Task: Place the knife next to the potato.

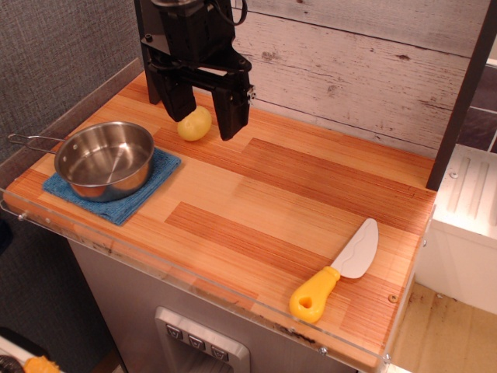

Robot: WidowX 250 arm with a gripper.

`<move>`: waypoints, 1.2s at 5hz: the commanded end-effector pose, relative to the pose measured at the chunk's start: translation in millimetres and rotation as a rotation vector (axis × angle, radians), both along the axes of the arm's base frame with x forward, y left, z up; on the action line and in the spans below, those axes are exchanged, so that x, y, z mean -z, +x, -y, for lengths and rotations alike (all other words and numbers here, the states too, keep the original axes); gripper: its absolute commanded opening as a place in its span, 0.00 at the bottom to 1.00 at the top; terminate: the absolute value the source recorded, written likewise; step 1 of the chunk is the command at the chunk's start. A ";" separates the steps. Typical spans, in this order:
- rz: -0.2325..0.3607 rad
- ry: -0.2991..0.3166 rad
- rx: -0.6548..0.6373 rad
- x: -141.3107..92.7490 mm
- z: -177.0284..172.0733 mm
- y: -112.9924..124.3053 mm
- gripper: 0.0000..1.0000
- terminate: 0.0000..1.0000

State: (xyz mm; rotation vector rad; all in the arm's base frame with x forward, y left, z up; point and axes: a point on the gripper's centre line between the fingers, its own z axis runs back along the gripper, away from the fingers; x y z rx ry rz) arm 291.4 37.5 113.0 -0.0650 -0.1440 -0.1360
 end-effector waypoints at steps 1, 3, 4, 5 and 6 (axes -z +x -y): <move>0.000 0.000 0.000 0.0 0.0 0.0 1.00 0.00; -0.031 -0.019 0.105 11.6 60.6 -16.2 1.00 0.00; -0.055 -0.037 0.147 24.0 93.2 -34.2 1.00 0.00; -0.062 -0.051 0.095 49.9 126.9 -44.2 1.00 0.00; -0.073 -0.024 0.104 73.0 146.7 -47.0 1.00 0.00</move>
